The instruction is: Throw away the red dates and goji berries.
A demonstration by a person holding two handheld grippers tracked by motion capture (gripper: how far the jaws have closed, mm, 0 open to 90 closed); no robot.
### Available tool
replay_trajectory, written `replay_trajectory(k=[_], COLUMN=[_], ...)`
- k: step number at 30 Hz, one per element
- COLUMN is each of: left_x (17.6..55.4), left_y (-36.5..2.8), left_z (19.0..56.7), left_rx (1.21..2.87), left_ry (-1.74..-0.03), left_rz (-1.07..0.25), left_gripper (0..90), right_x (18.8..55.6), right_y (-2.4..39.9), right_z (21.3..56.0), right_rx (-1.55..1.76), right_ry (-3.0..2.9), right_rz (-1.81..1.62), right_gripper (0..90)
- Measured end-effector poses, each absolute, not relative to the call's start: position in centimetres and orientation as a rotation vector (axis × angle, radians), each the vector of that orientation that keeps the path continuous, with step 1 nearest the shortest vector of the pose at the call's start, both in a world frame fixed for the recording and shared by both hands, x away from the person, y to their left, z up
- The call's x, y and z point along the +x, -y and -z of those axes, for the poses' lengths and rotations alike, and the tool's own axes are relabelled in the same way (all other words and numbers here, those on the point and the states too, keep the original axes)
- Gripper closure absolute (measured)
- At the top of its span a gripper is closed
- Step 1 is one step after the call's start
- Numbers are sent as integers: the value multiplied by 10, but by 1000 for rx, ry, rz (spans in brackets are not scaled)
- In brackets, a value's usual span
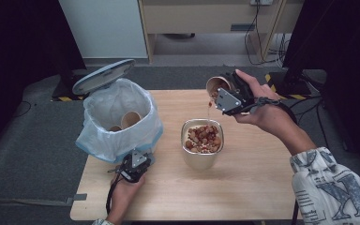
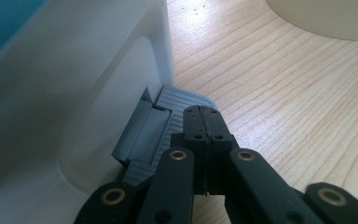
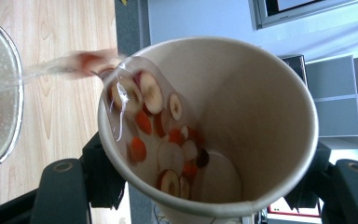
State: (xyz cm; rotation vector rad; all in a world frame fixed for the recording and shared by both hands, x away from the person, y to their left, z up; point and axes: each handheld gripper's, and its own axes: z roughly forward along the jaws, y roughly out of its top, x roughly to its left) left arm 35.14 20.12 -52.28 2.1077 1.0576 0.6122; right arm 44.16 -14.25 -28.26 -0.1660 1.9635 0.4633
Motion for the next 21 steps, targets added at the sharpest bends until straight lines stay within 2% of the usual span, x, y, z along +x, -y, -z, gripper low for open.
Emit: replay_trajectory(k=[21], left_x=[351], left_y=[-201], left_z=[523], left_rx=[2108], left_ry=[-1058], left_rz=[-612], left_gripper=[892], right_x=[442], right_y=[144], right_z=[273], right_rx=[-175], right_ry=[-1943], right_rz=[-450], right_gripper=[300])
